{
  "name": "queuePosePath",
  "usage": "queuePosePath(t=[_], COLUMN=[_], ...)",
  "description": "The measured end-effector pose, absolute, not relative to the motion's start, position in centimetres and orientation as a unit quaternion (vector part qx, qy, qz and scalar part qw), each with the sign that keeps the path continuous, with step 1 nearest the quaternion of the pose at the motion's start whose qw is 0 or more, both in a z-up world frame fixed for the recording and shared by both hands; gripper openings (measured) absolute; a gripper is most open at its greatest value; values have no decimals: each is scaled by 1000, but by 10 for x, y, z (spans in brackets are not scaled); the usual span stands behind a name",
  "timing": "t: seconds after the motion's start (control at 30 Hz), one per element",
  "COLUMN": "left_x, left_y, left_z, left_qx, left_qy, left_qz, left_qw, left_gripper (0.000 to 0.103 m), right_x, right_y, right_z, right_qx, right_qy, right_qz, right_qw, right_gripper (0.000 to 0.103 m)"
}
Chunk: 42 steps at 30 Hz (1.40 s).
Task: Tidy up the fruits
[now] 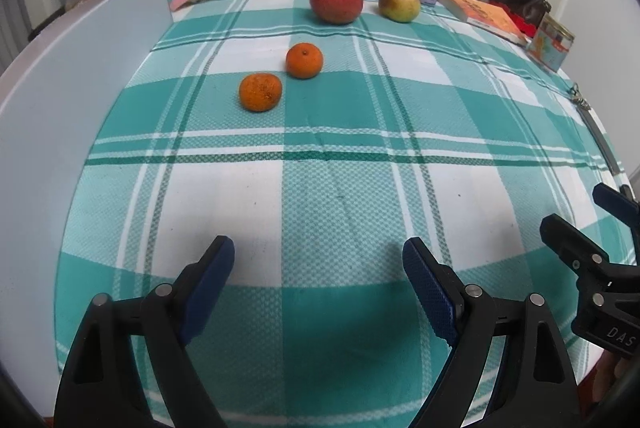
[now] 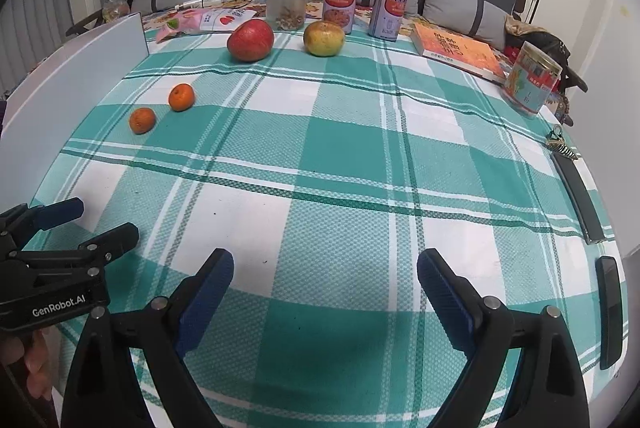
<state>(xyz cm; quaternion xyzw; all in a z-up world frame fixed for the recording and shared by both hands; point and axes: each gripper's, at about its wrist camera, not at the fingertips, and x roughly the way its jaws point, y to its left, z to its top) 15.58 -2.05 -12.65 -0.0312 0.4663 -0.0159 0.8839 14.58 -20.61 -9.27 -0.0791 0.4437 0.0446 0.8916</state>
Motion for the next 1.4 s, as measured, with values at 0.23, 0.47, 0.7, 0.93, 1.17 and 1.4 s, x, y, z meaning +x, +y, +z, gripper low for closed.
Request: queuePosePath(t=[0.23,0.47,0.7,0.93,1.17,1.4], left_x=[163,163,164,214,258,246], left_y=[-26,-28,-25,17,19,10], left_z=[-132,-136,-134,-116,-127,-123], left_qx=[-10,3,3,-50,-27,-4], left_qy=[453,447,450,439,445,438], left_qz=[-12,-12,-25,-13,-23,-36], left_qw=[892,895,893,897,895,898], left_gripper=[91,97,98,96,56,29], right_x=[160,165,163,163,163,166], right_y=[-209,-216,-224,-224,-224,-226], right_z=[-106,-131,-135,-135,-135,-133], right_qx=[-69,-47,-23,-21,-21,-18], right_qy=[449,461,457,457,457,462], right_qz=[40,35,28,29,30,38], right_qw=[890,886,889,889,889,886], right_gripper=[93,98,103,103,103,103])
